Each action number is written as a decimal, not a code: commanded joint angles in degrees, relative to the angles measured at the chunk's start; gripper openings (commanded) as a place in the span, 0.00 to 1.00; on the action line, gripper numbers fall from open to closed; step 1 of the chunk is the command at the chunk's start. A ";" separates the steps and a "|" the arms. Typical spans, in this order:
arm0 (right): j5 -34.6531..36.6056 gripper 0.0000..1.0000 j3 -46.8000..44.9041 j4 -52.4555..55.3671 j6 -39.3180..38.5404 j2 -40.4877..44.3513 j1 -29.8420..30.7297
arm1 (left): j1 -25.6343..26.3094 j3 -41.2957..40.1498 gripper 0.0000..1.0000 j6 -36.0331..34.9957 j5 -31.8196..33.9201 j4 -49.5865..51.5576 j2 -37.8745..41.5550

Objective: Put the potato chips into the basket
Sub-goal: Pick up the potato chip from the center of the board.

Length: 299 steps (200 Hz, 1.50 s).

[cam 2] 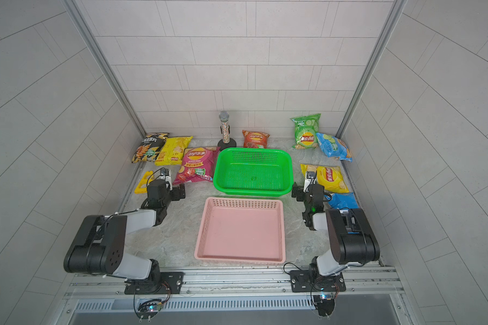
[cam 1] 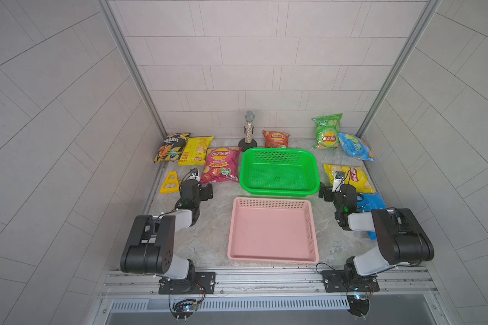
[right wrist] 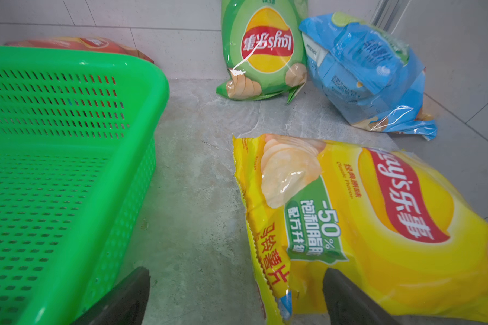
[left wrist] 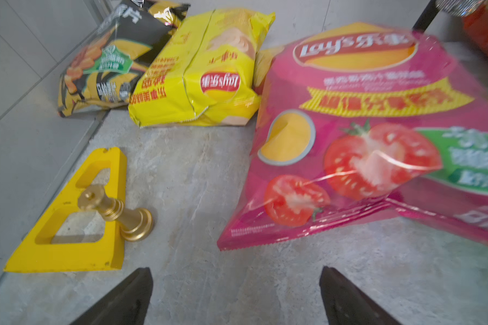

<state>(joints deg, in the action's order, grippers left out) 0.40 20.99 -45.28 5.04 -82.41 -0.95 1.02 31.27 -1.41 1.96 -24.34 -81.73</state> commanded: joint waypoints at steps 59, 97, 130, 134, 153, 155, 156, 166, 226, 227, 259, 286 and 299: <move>8.14 1.00 9.44 44.79 40.93 30.33 -1.47 | -0.43 31.91 1.00 -5.02 -6.45 59.71 5.59; -0.30 1.00 17.28 58.41 37.05 32.90 1.00 | -0.41 38.09 1.00 -8.31 -9.29 74.56 9.81; 4.28 0.97 25.95 72.16 30.50 30.25 12.01 | -0.37 34.59 1.00 -4.08 -15.94 74.42 9.67; 5.24 0.96 26.93 73.70 29.97 29.80 13.68 | -0.33 33.47 1.00 -3.57 -16.52 73.46 9.66; 9.39 0.94 31.02 79.43 27.79 27.40 21.83 | -0.43 31.58 1.00 -6.34 -18.34 73.69 10.30; 10.16 0.93 31.38 79.98 27.68 27.16 23.12 | -0.41 31.40 1.00 -6.39 -18.18 73.63 10.57; 10.16 0.93 31.38 79.98 27.68 27.16 23.12 | -0.40 31.36 1.00 -6.45 -18.11 73.59 10.73; 12.44 0.93 31.95 81.13 27.75 26.59 27.33 | -0.46 30.42 1.00 -6.61 -18.31 72.94 12.01; 19.64 0.89 33.20 87.52 28.10 21.76 33.73 | -0.44 28.34 1.00 -7.29 -20.95 71.26 14.07; 19.68 0.89 33.17 87.54 28.06 21.76 33.73 | -0.42 28.29 1.00 -7.29 -20.95 71.27 14.11; 22.27 0.87 31.92 88.93 27.47 22.34 31.75 | -0.42 27.88 1.00 -7.23 -22.37 71.18 14.14; 21.26 0.87 30.81 90.45 28.53 21.94 22.66 | -0.42 27.63 1.00 -7.23 -22.02 70.78 13.61; 20.84 0.87 29.66 90.45 29.34 22.02 17.99 | -0.43 27.71 1.00 -7.20 -21.78 70.82 13.44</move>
<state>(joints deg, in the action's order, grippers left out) 19.84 52.66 41.98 33.26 -60.90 23.86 0.97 59.44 -7.60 -19.53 46.92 -68.14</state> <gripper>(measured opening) 0.868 0.999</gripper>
